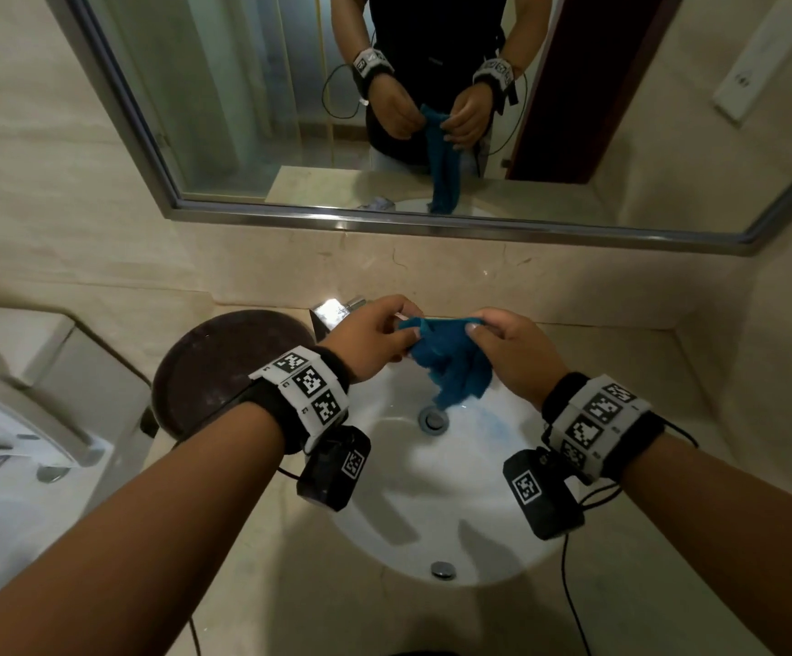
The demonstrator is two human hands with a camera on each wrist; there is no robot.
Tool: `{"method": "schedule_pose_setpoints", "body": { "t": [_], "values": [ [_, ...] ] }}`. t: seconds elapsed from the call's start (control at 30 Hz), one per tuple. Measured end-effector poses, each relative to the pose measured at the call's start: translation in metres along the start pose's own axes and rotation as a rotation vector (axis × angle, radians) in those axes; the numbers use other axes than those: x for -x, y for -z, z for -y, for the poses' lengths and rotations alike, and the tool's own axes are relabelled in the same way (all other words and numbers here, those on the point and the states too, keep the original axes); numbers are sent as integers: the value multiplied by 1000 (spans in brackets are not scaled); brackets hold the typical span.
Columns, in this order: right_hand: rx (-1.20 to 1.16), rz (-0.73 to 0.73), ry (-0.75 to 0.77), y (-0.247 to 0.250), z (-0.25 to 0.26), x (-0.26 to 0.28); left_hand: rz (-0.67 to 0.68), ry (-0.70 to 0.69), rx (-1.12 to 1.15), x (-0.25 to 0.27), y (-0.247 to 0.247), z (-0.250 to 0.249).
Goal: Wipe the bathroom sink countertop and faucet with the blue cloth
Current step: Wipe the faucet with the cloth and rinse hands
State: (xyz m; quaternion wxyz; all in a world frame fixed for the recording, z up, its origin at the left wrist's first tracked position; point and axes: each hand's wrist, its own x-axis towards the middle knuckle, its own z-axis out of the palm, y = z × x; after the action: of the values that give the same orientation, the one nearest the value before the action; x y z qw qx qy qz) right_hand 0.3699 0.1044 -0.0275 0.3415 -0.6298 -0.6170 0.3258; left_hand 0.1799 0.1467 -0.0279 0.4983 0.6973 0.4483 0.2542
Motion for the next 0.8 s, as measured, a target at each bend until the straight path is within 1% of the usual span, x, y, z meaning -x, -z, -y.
{"method": "schedule_pose_setpoints", "body": {
  "t": [0.07, 0.1, 0.13, 0.17, 0.2, 0.27, 0.3, 0.33, 0.37, 0.43, 0.5, 0.53, 0.63, 0.73, 0.8],
  "values": [
    [-43, 3, -6, 1, 1, 0, -59, -13, 4, 0, 0, -1],
    [-90, 6, -19, 2, 2, 0, -118, -18, -12, 0, -1, -2],
    [-138, 0, -37, 1, 2, 0, -178, -9, -23, 0, -2, -2],
    [-182, -14, -60, 1, 2, -1, -212, 28, -19, 0, -3, -2],
    [-225, -26, -87, 0, 1, -2, -199, 103, 19, 1, -4, -2],
    [-326, -8, -155, -2, 0, -5, -50, 273, 173, 3, -8, -5],
    [-385, 20, -185, -4, 0, -5, 24, 307, 220, 4, -10, -6],
    [-439, 51, -201, -6, 1, -5, 68, 301, 234, 3, -14, -6],
    [-479, 81, -201, -7, 1, -5, 75, 278, 248, 2, -17, -6],
    [-506, 137, -161, -11, 3, -3, 26, 227, 273, 0, -24, -5],
    [-480, 150, -107, -12, 2, -1, -6, 176, 264, -1, -27, -3],
    [-457, 127, -89, -12, 0, -1, -4, 166, 262, -1, -26, -2],
    [-347, -10, -72, -4, -7, -1, -27, 163, 291, 0, -18, 4],
    [-307, -114, -56, 7, -16, -4, -149, 170, 345, 0, -6, 9],
    [-237, -115, -68, 13, -20, -6, -207, 173, 361, -1, -3, 11]
  ]
}}
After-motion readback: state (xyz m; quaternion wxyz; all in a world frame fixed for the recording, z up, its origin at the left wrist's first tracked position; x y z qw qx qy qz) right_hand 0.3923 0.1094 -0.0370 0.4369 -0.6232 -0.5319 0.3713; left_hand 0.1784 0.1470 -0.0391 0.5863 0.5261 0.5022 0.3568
